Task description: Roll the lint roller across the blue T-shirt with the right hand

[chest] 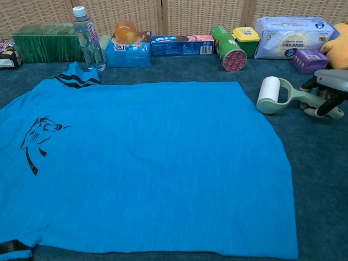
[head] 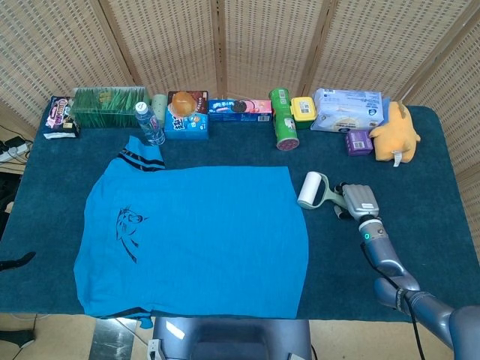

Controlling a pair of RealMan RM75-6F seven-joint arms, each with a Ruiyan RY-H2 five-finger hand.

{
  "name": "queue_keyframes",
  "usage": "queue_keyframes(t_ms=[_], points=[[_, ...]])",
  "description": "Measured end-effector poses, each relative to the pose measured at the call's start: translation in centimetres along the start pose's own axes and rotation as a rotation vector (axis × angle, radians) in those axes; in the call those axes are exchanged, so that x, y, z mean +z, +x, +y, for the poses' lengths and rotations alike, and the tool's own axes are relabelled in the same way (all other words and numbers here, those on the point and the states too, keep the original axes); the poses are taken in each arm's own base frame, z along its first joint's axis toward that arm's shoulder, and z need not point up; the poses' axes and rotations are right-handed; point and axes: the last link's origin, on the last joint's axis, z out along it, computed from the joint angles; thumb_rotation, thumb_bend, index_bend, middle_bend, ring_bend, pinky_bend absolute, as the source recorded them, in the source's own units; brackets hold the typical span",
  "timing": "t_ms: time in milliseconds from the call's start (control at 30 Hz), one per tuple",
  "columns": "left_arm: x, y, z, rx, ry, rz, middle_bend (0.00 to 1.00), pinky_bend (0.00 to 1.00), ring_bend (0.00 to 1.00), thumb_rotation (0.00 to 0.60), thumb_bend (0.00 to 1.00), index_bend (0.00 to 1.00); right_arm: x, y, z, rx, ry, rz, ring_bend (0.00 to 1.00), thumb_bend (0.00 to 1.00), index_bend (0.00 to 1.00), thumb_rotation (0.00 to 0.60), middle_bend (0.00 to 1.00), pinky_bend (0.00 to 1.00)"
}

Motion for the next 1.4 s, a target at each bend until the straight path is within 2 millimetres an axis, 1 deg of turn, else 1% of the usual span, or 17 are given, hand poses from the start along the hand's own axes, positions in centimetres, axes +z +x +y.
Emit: queue_keyframes(t_ms=[100,167,233,333,533,667,733,833,900,1000,1067,1167,1233,1300,1400], points=[[0.0,0.0,0.0,0.001,0.001,0.0,0.0,0.08,0.0,0.6,0.11,0.0,0.0,0.1,-0.1,0.019,0.002,-0.001,0.5,0.44,0.57,0.6,0.7,0.41],[0.0,0.0,0.0,0.002,0.0,0.0,0.0,0.08,0.0,0.6,0.11,0.0,0.0,0.1,-0.2,0.035,0.007,-0.003,0.5,0.43,0.58,0.6,0.69,0.45],[0.0,0.0,0.0,0.002,0.0,-0.001,0.0,0.08,0.0,0.6,0.11,0.0,-0.1,0.2,-0.2,0.051,0.013,-0.009,0.5,0.42,0.61,0.6,0.69,0.54],[0.0,0.0,0.0,0.003,0.001,-0.001,0.0,0.08,0.0,0.6,0.11,0.0,-0.2,0.3,-0.3,0.07,0.025,-0.015,0.5,0.41,0.64,0.6,0.69,0.58],[-0.1,0.0,0.0,0.001,0.001,0.001,0.0,0.08,0.0,0.6,0.11,0.0,-0.3,0.3,-0.4,0.085,0.042,-0.02,0.51,0.39,0.68,0.6,0.7,0.58],[-0.1,0.0,0.0,0.0,0.0,0.002,0.0,0.08,0.0,0.6,0.11,0.0,-0.2,0.4,-0.5,0.084,0.053,-0.021,0.51,0.39,0.65,0.6,0.69,0.58],[-0.1,0.0,0.0,-0.001,0.0,0.002,0.0,0.08,0.0,0.6,0.11,0.0,-0.2,0.6,-0.5,0.073,0.058,-0.025,0.51,0.39,0.63,0.6,0.7,0.56],[-0.1,0.0,-0.1,-0.002,0.0,0.002,0.0,0.08,0.0,0.6,0.11,0.0,-0.2,0.7,-0.5,0.061,0.063,-0.031,0.53,0.38,0.6,0.6,0.73,0.5],[-0.2,0.0,-0.1,-0.003,0.0,0.002,0.0,0.08,0.0,0.6,0.11,0.0,-0.2,0.8,-0.5,0.058,0.069,-0.032,0.54,0.38,0.6,0.6,0.75,0.47],[-0.2,0.1,-0.1,-0.004,0.0,0.003,0.0,0.08,0.0,0.6,0.11,0.0,-0.3,1.0,-0.6,0.047,0.077,-0.032,0.57,0.38,0.62,0.6,0.78,0.47],[-0.2,0.1,-0.1,-0.004,-0.001,0.003,0.0,0.08,0.0,0.6,0.11,0.0,-0.3,1.1,-0.6,0.044,0.078,-0.032,0.61,0.38,0.62,0.6,0.8,0.51],[-0.3,0.1,-0.1,-0.005,-0.003,0.004,0.0,0.08,0.0,0.6,0.11,0.0,-0.3,1.2,-0.7,0.045,0.079,-0.026,0.65,0.38,0.61,0.6,0.81,0.6],[-0.3,0.1,-0.1,-0.006,-0.004,0.004,0.0,0.08,0.0,0.6,0.11,0.0,-0.3,1.2,-0.7,0.046,0.075,-0.031,0.67,0.38,0.6,0.6,0.81,0.7],[-0.3,0.1,-0.1,-0.007,-0.005,0.005,0.0,0.08,0.0,0.6,0.11,0.0,-0.3,1.3,-0.7,0.045,0.072,-0.037,0.68,0.38,0.6,0.6,0.81,0.79],[-0.4,0.1,-0.1,-0.008,-0.006,0.005,0.0,0.08,0.0,0.6,0.11,0.0,-0.3,1.4,-0.7,0.04,0.07,-0.037,0.71,0.38,0.59,0.6,0.81,0.88]])
